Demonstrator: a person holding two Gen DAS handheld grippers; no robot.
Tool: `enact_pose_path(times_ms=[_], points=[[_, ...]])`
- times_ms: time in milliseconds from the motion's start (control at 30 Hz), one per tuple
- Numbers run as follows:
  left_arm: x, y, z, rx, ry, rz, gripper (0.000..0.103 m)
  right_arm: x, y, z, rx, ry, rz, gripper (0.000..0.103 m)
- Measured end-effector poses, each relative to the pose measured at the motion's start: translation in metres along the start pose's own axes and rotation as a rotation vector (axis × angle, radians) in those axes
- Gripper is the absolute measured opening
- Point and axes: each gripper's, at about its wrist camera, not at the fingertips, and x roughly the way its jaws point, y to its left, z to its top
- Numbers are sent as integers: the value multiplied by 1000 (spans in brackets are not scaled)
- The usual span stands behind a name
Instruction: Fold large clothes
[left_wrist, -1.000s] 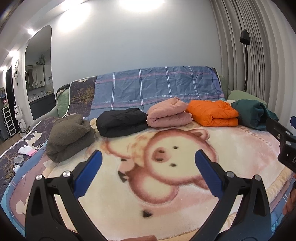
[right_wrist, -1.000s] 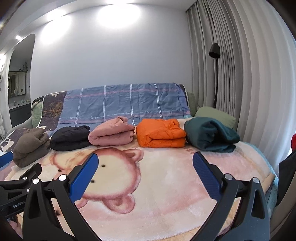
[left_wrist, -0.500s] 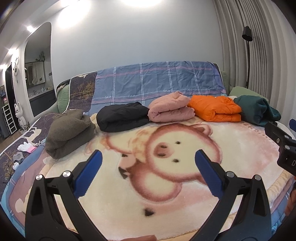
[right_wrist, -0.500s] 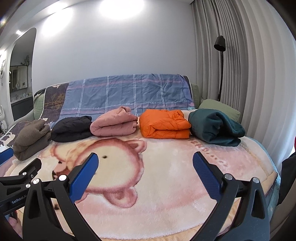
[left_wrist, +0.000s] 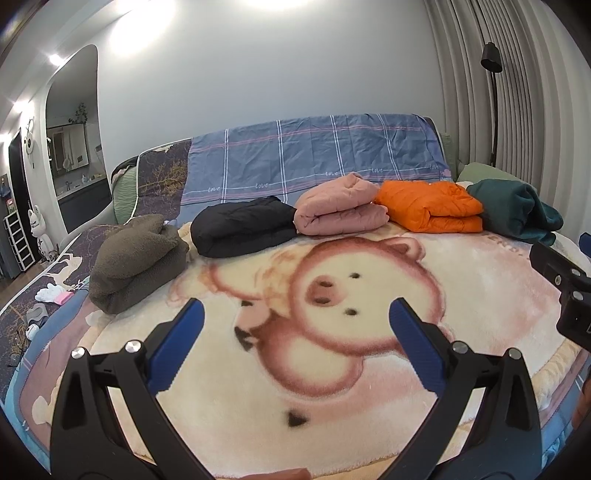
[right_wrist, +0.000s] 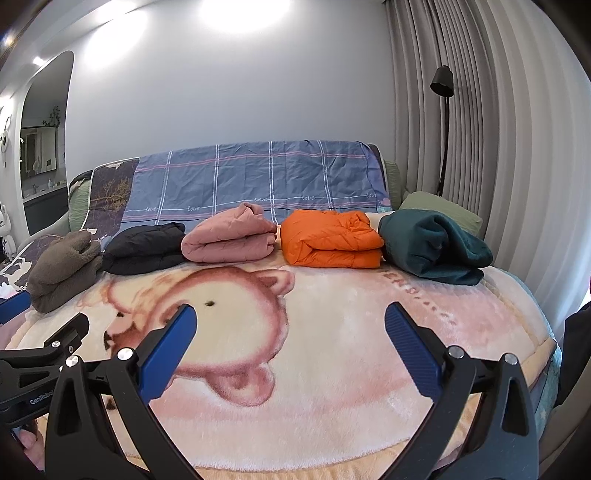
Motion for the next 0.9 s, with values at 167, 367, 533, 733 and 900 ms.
enact_pose_path(times_ms=[167,367,533,733,900], points=[[-1,-1,-1,7,0,-2,101,0,-2,-2,2,7,6,102],[-1,-2,-1,8,1,-2,101,0,-3,-4,4,13,9,102],[-1,-2,-1,9,1,-2,101,1,-5,-5,9,17,11,102],[0,-1,-4,5,10,-7,101,2,-5,-6,5,20,15,102],[0,-2,-5,7,10,-5,101,2,-5,-7,3,23,18,102]])
